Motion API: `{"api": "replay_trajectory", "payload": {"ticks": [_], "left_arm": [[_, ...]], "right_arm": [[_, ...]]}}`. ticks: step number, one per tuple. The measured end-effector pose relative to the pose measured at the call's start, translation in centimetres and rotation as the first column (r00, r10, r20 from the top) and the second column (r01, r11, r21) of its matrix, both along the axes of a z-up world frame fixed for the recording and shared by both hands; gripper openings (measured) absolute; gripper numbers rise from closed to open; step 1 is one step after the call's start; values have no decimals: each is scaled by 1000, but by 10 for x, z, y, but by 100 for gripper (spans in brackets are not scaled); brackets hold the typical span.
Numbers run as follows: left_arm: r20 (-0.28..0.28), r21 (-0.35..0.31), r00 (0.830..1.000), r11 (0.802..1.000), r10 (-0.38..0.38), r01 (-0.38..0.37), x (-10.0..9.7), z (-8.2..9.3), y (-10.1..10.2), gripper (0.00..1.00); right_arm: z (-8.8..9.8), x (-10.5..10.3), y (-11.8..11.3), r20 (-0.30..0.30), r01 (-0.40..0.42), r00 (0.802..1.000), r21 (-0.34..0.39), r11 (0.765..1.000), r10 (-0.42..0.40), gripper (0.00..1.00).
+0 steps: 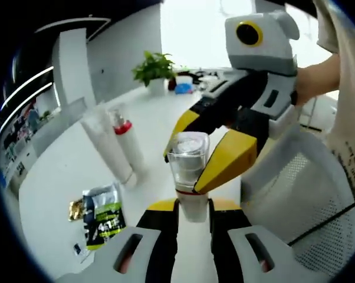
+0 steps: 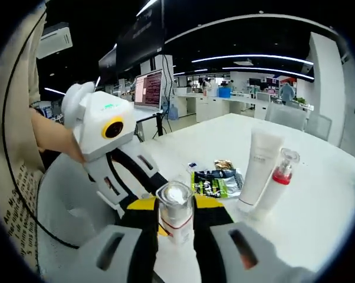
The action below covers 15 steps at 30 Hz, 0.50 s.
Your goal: Arrange the skincare products in the storage area until every visible bottle or jar stands upright without overlapping.
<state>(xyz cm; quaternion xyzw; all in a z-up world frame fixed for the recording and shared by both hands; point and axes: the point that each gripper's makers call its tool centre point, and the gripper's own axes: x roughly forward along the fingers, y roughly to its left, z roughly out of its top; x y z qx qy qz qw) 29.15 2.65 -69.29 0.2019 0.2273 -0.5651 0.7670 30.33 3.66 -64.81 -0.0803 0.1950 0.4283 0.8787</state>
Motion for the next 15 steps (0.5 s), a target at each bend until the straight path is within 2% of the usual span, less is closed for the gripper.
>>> {"api": "replay_trajectory", "payload": {"ticks": [7,15], "left_arm": [[-6,-1,1000,1000,-4,4,6,-19,-8,16],[-13,9,1000,1000,-10,10,9,-35,-11,16]], "right_arm": [[-20,4,-7,-16,9,1000,-57,998,-10,21],[-33,5,-11,-39,20,999,-82,996,-24,21]]}}
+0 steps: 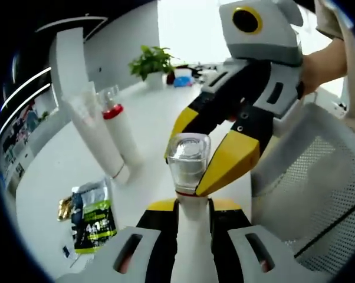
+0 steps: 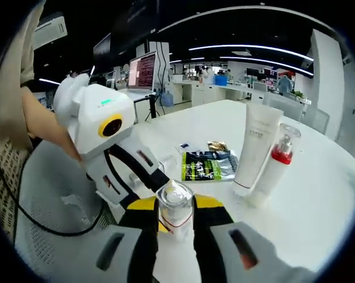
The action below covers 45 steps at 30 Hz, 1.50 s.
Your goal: Arrange the skincare products in the storage area until every visible bottle or jar stands upright without overlapping.
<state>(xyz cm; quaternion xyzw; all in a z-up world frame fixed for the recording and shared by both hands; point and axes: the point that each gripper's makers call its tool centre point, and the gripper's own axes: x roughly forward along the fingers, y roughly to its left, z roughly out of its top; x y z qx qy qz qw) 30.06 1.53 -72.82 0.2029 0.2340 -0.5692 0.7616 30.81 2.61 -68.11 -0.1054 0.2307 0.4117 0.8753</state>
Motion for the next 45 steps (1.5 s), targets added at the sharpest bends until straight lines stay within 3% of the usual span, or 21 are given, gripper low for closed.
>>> {"api": "replay_trajectory", "payload": {"ticks": [3,15,38,45], "left_arm": [[-5,3,1000,1000,1,-1,0,-6,0,16],[-5,-14,1000,1000,-4,4,17,-3,-10,16],[25,-53,999,998,-39,40,71,-2,-56,16],[34,-54,998,997,-45,47,79,-1,-64,16]], "right_arm": [[-8,1,-1,-9,-2,1000,-10,1000,2,21],[-6,18,-9,-3,30,1000,4,1000,-30,21],[-2,75,-57,35,134,990,1,991,-134,21],[-2,86,-65,31,157,987,16,987,-158,21]]}}
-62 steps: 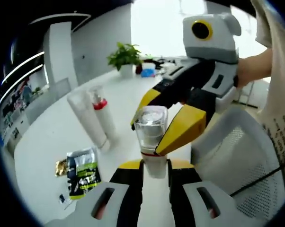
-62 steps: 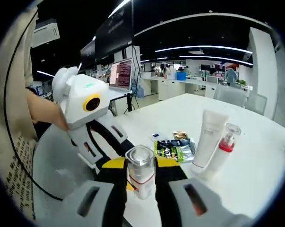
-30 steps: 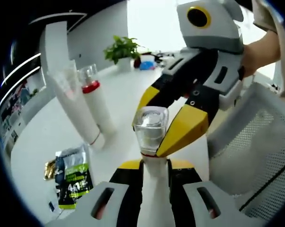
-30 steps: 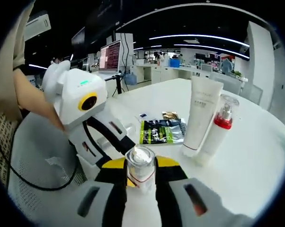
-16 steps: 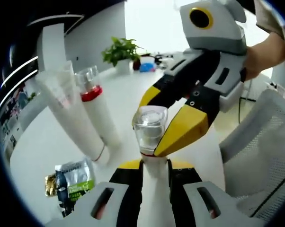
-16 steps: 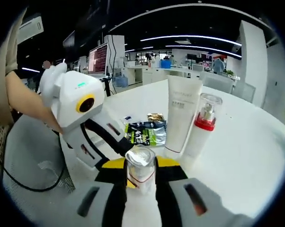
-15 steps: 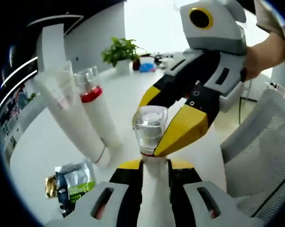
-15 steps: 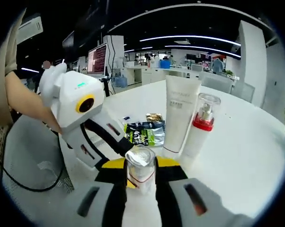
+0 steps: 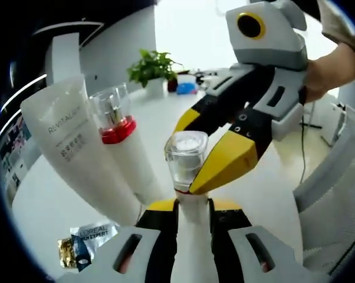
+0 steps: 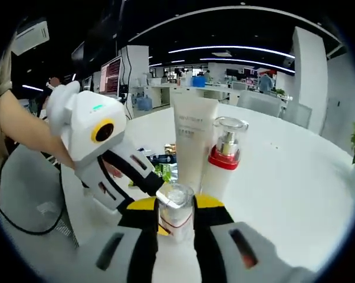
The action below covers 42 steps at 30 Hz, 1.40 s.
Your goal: Arrange the skincare products in the storage area until every visible bottle or jar stands upright without overlapping.
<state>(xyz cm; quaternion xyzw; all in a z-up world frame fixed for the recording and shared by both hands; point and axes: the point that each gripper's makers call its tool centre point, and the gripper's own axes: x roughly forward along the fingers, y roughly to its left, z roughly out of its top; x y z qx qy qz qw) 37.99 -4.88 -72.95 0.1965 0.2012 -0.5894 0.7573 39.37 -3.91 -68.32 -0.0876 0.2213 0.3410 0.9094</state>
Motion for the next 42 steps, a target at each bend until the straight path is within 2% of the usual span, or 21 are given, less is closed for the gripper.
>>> {"api": "replay_trajectory", "payload": {"ticks": [10,26,31,34,42], "left_arm": [[-5,-10,1000,1000,10,-10,7,0,0,16],[20,-7,1000,1000,-5,5,14,-3,-2,16],[22,-3,1000,1000,5,-5,19,-4,0,16],[2,-16,1000,1000,18,-18,21,-3,2,16],[2,-16,1000,1000,1,-1,23,-2,-1,16]], "right_arm": [[0,5,2,-10,24,1000,18,1000,-23,22],[-3,13,0,-2,38,999,-29,999,-38,22],[-6,21,0,11,67,998,-45,997,-66,22],[-7,23,0,18,89,996,-37,995,-88,22],[-8,25,-4,29,140,990,-24,990,-140,21]]}}
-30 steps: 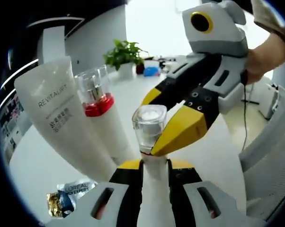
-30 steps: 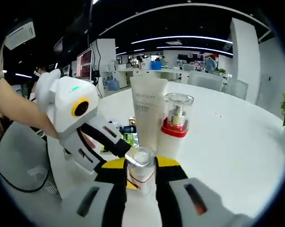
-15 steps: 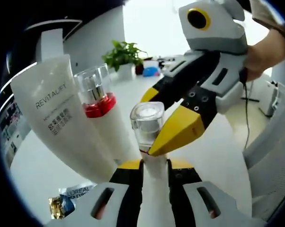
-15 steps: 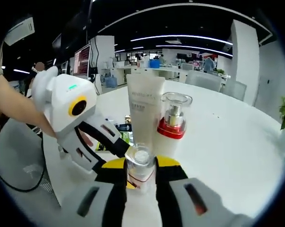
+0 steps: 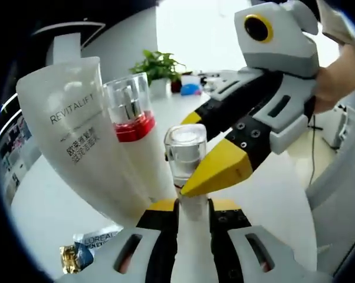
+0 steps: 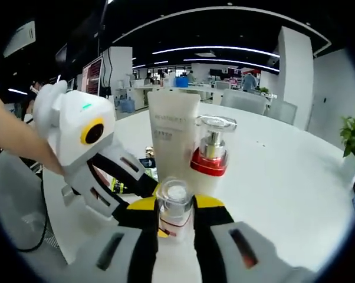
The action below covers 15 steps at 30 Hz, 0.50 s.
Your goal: Arrange the skincare products in the storage area until every visible bottle or jar stands upright without overlapping.
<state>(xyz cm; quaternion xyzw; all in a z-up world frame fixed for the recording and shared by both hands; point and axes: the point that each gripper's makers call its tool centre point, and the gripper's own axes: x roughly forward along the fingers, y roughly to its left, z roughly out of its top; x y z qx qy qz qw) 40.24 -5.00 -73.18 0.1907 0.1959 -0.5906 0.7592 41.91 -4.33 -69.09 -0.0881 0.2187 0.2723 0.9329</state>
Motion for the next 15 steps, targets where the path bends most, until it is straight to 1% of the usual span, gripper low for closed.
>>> {"api": "replay_trajectory", "payload": {"ticks": [8,15], "left_arm": [[4,13,1000,1000,-12,12,1,-2,-3,16],[9,17,1000,1000,-16,15,4,-3,-7,16]], "right_arm": [[-4,1,-4,10,65,998,-15,998,-65,21],[-5,4,-7,17,102,995,-21,995,-101,21]]}}
